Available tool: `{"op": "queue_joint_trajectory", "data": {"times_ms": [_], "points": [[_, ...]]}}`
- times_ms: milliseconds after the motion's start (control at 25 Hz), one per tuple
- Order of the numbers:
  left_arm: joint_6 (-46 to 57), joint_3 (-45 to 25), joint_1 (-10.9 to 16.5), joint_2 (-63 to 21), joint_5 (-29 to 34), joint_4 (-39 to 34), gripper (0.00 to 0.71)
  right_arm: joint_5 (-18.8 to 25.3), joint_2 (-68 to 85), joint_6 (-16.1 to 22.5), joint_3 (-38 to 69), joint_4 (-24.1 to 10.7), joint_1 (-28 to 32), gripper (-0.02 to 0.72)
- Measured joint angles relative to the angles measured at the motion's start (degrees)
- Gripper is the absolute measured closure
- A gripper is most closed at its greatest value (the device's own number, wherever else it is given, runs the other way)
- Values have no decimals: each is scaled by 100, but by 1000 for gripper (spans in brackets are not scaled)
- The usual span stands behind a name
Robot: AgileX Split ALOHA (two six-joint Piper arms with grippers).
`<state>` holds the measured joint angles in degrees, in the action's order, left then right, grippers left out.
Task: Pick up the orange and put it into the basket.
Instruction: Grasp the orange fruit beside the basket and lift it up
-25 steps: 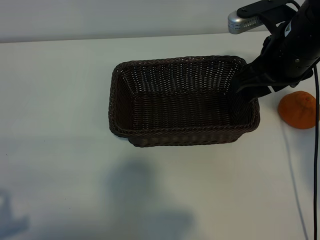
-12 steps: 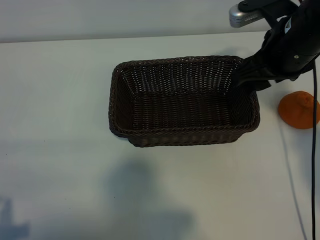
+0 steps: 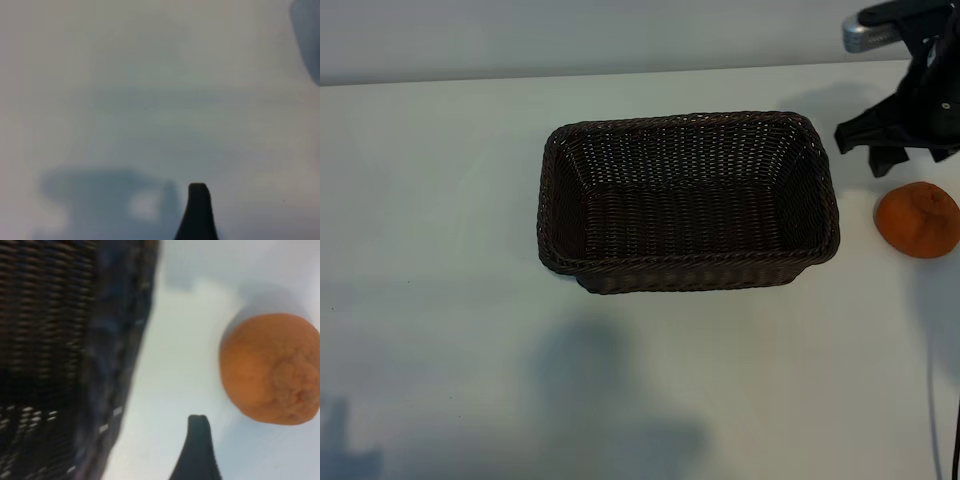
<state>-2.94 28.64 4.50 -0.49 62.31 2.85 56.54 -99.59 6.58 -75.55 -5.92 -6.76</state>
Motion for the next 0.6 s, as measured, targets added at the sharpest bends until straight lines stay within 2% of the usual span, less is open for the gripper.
{"op": "queue_joint_trajectory", "data": {"times_ms": [320, 440, 600], "points": [[0, 0, -880, 0, 0, 0, 117, -186, -455, 4, 0, 5, 526, 144], [0, 0, -1045, 0, 0, 0, 118, -269, -528, 4, 0, 30, 656, 144], [0, 0, -1069, 0, 0, 0, 118, -322, -593, 4, 0, 43, 745, 144]]}}
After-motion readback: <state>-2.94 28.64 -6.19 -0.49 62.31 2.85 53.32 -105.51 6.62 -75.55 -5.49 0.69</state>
